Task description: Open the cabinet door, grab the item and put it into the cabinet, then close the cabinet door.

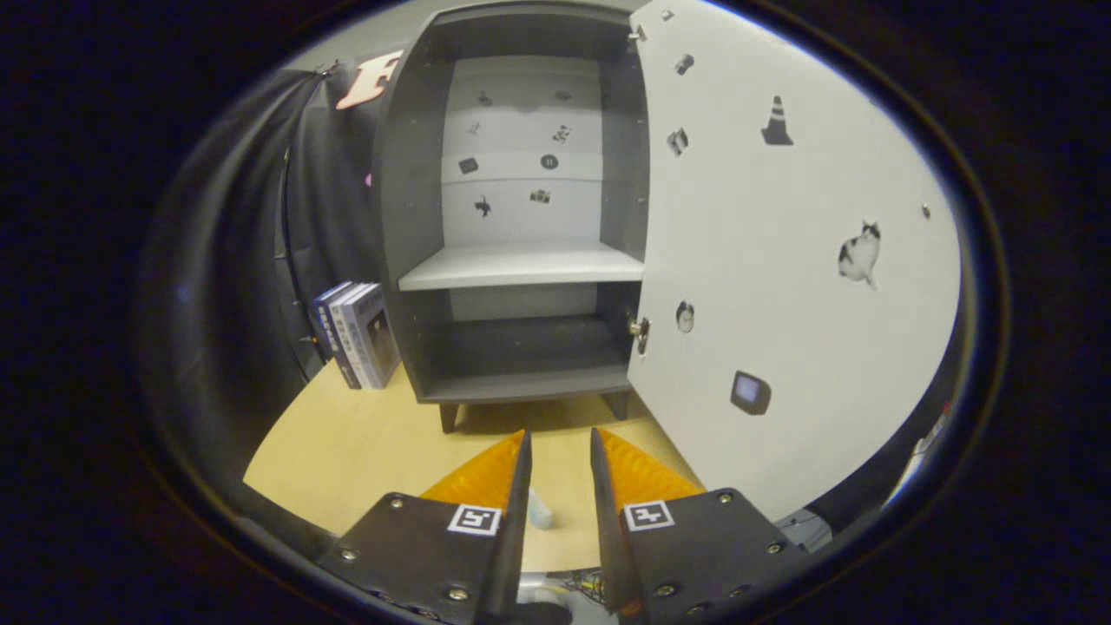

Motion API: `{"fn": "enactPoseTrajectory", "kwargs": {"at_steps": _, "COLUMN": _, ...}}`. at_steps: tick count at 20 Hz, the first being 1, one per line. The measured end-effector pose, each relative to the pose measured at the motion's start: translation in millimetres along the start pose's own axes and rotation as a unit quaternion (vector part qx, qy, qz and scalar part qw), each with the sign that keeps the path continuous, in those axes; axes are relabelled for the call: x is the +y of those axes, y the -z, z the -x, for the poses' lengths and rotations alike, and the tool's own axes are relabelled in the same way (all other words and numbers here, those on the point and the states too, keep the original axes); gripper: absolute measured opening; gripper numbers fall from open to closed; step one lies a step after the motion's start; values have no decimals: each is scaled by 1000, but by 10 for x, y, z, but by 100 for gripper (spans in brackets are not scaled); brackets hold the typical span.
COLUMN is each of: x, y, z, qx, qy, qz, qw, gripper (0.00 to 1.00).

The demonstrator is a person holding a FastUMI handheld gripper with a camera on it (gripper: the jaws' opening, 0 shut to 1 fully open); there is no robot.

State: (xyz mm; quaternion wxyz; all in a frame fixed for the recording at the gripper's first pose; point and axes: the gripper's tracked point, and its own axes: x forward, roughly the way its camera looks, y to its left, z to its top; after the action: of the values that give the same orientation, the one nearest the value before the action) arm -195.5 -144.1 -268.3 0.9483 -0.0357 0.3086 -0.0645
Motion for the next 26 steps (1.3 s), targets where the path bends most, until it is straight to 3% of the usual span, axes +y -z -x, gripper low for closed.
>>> {"fn": "enactPoseTrajectory", "kwargs": {"at_steps": 7, "x": 147, "y": 800, "z": -462, "qx": 109, "qy": -59, "qz": 36, "qw": 992, "gripper": 37}}
{"fn": "enactPoseTrajectory", "kwargs": {"at_steps": 14, "x": 153, "y": 1500, "z": -944, "qx": 204, "qy": -96, "qz": 48, "qw": 973, "gripper": 38}}
{"fn": "enactPoseTrajectory", "kwargs": {"at_steps": 26, "x": 205, "y": 2042, "z": -1289, "qx": 273, "qy": -118, "qz": 73, "qw": 952, "gripper": 36}}
